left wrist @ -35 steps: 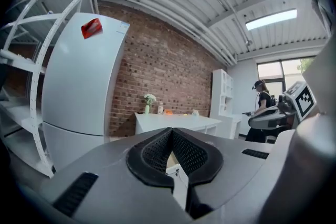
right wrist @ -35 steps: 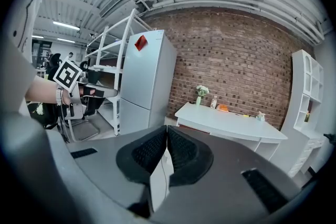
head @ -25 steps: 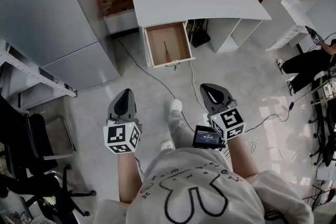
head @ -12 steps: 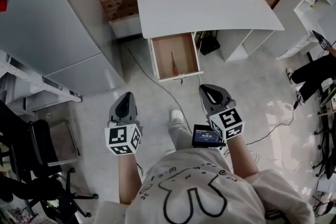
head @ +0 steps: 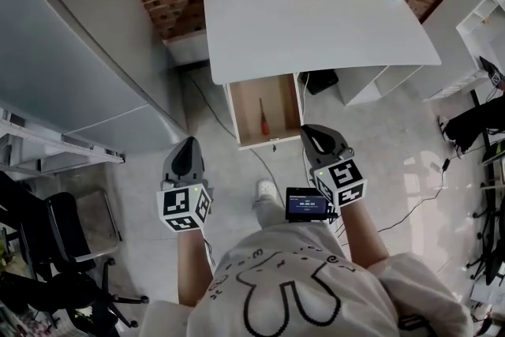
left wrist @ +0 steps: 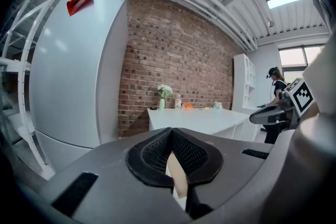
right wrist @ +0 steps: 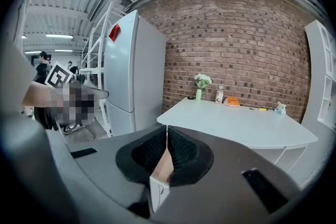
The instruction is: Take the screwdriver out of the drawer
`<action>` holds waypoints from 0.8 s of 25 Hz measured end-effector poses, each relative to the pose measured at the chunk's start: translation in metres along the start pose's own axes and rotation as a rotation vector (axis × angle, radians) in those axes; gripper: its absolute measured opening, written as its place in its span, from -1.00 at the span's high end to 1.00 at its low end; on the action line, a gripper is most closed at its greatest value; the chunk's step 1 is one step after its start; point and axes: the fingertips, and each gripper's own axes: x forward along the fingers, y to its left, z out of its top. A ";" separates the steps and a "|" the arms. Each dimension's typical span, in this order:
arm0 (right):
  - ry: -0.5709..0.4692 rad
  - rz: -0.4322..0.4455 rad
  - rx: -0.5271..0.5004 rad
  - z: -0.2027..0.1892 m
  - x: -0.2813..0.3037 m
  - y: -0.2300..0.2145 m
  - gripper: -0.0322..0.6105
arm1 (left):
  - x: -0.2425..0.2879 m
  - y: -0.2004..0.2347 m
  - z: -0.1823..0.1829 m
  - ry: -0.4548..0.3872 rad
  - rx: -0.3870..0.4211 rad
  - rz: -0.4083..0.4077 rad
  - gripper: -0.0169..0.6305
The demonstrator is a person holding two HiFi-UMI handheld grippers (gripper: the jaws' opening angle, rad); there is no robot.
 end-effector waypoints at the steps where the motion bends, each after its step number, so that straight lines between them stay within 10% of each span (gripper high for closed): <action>1: 0.006 0.008 0.005 0.000 0.008 -0.006 0.83 | 0.009 0.001 0.002 0.003 -0.005 0.008 0.91; 20: 0.117 -0.010 0.150 -0.019 0.125 -0.047 0.83 | 0.094 0.068 -0.039 0.159 -0.033 0.037 0.91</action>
